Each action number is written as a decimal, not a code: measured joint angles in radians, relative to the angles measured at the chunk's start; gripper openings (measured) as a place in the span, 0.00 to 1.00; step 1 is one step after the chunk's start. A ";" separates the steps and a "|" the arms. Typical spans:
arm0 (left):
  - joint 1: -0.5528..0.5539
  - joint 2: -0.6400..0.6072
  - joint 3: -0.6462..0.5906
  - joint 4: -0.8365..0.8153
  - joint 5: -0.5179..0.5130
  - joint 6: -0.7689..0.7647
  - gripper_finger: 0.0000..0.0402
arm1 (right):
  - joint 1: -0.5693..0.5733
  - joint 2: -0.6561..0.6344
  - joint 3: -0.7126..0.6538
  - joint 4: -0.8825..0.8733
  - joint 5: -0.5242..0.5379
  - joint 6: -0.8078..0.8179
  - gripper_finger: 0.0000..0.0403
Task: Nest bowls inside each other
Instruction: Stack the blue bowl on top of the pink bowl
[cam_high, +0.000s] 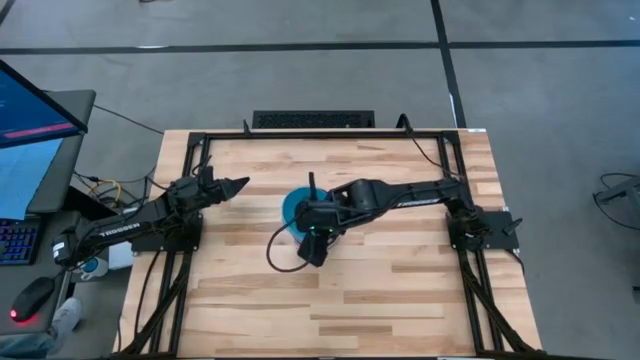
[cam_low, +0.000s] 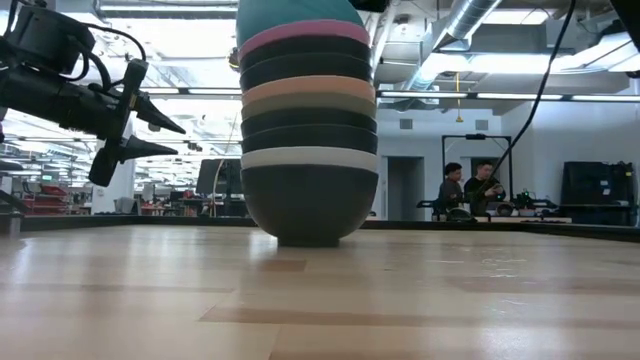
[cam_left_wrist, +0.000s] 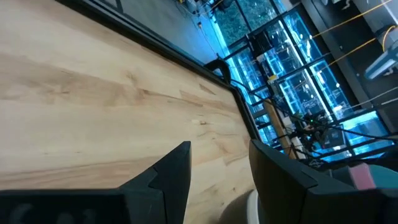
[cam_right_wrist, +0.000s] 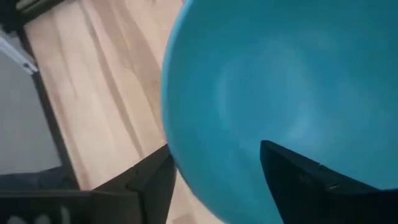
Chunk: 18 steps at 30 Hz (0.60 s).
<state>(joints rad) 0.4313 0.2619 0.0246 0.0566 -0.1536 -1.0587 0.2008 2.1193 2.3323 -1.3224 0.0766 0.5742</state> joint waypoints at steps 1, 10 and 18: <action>0.000 0.000 0.000 0.000 0.000 -0.002 0.38 | 0.000 -0.005 0.001 -0.009 0.013 -0.004 0.61; 0.000 0.000 0.000 0.000 -0.008 -0.001 0.38 | 0.000 -0.003 0.000 -0.060 0.053 -0.007 0.38; 0.000 0.000 0.000 0.000 -0.049 -0.001 0.38 | 0.000 -0.003 0.001 -0.126 0.083 -0.009 0.08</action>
<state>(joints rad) 0.4313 0.2619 0.0246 0.0570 -0.2027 -1.0595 0.2007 2.1163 2.3332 -1.4481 0.1598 0.5651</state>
